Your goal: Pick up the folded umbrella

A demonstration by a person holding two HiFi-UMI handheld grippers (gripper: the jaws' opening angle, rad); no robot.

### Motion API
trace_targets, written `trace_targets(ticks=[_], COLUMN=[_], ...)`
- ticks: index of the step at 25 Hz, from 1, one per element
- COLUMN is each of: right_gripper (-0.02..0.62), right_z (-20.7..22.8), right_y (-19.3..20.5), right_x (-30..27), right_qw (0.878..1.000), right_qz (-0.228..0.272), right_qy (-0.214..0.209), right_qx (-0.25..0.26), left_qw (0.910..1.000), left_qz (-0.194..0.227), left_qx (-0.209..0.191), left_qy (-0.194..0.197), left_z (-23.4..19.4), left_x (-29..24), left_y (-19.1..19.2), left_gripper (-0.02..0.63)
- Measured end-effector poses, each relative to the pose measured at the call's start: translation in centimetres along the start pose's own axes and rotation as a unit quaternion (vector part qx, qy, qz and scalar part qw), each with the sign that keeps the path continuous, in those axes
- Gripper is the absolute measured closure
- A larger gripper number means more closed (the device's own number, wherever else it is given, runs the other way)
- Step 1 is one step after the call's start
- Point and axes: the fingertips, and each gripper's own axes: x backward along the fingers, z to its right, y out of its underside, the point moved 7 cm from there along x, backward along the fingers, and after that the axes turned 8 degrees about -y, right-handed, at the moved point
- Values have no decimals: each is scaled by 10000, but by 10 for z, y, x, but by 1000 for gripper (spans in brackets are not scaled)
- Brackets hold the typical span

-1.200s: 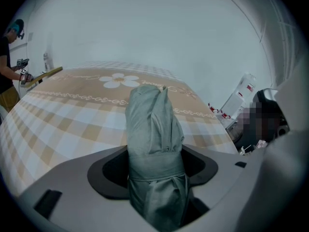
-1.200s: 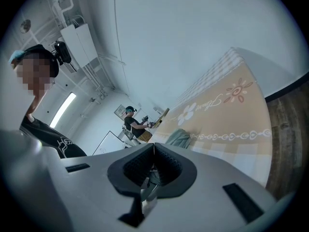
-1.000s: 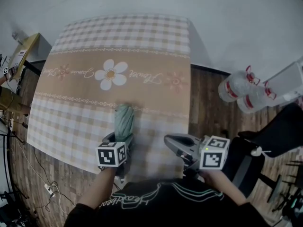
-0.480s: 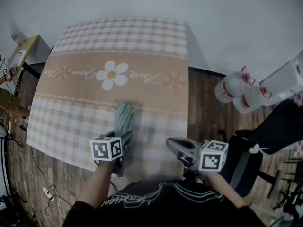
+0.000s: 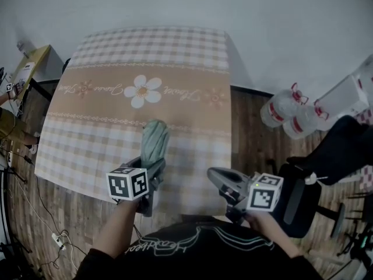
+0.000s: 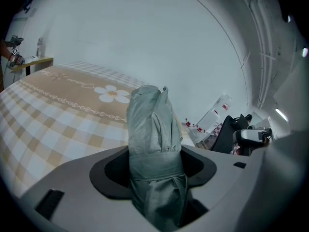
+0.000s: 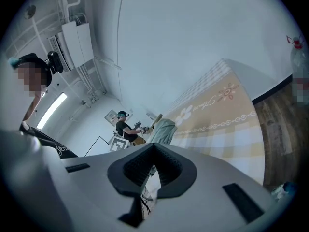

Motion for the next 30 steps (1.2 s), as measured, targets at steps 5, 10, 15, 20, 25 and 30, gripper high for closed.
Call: trace_targets(ticks=[5,10,15,20,25,30], right_gripper=[583,583,583,583,583,583], right_z=[-26,-57,-89,-123,-158,-186], right_y=[9,27,44,54,61,71], right_x=[-2,-10,-11,-9,-8,-8], right_qw=[9996,9983,9968,9940,9900,9855], right_qz=[222,168,283,403,511,478], right_qy=[44,-35,-90,-71,-128,-173], right_qx=[162,561,748,1017,1307,1619], left_qw=[9990,9962,9927,9860,9774,9658], left_qz=[232,511,859,1224,1595,1982], left_qx=[-37,-205,-391,-518,-662,-806], left_qy=[367,678,754,1005,1215,1466], left_z=[17,29,36,43,51,59], left_x=[39,83,126,166,205,241], left_y=[3,9,19,28,36,39], left_gripper=[334,334,334,334,334,334])
